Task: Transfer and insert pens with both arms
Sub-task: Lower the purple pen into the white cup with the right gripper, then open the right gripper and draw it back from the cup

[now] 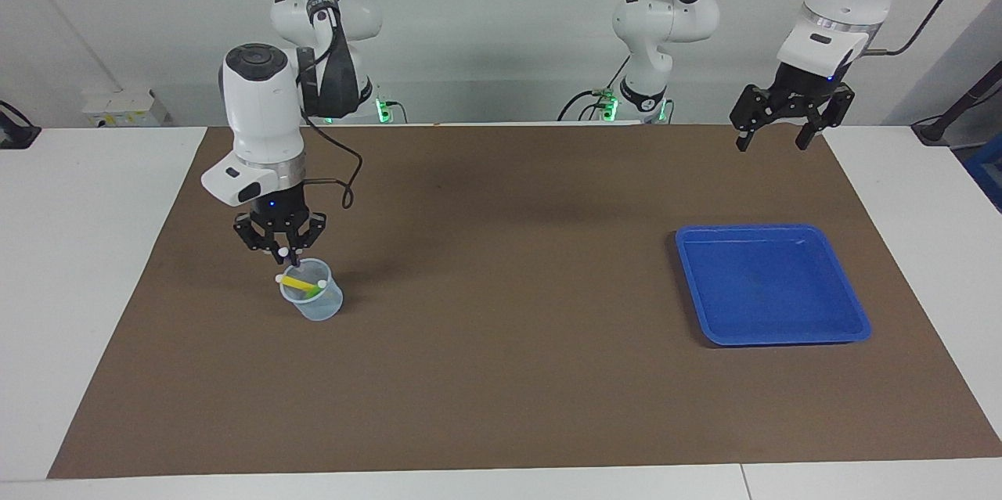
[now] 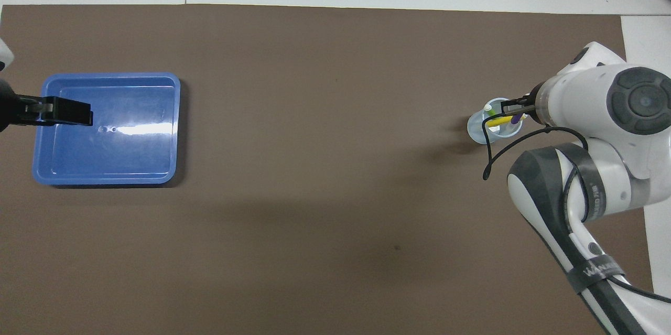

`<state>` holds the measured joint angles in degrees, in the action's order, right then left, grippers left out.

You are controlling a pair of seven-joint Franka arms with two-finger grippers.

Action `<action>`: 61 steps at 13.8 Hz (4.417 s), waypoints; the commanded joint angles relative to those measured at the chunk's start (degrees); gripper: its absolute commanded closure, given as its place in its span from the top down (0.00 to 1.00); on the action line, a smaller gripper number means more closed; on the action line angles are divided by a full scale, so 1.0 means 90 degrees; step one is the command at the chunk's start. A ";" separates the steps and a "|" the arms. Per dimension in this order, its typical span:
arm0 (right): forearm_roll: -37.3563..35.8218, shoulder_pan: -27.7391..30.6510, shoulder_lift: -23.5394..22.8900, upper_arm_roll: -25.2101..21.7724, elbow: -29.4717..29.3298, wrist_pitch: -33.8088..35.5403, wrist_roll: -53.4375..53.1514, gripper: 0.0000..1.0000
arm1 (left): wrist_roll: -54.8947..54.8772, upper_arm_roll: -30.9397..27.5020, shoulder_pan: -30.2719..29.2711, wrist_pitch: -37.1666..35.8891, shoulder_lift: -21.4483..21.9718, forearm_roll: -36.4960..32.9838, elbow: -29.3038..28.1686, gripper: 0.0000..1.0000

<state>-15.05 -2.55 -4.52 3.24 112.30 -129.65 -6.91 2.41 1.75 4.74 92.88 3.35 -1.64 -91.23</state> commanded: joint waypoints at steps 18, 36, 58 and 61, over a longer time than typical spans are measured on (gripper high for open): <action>-0.0134 0.0097 0.0170 0.0080 0.0247 -0.0135 0.0035 0.61 | 0.0006 -0.0019 -0.0058 -0.0027 -0.0011 -0.0091 -0.0137 1.00; 0.1312 0.0194 0.0317 0.0051 -0.0384 0.0945 -0.0034 1.00 | -0.0004 -0.0019 -0.0058 -0.0037 -0.0011 -0.0091 -0.0137 1.00; 0.1663 0.0205 0.0941 0.0109 -0.1579 0.3732 -0.0150 1.00 | 0.0006 -0.0019 -0.0058 -0.0037 -0.0011 -0.0091 -0.0137 1.00; 0.1663 0.0166 0.1156 0.0109 -0.1531 0.3791 -0.0141 1.00 | -0.0004 -0.0019 -0.0058 -0.0037 -0.0011 -0.0101 -0.0137 1.00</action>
<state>-1.46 -1.76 4.12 3.72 98.06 -96.54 -8.28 2.42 1.28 4.67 91.50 1.59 -1.73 -90.40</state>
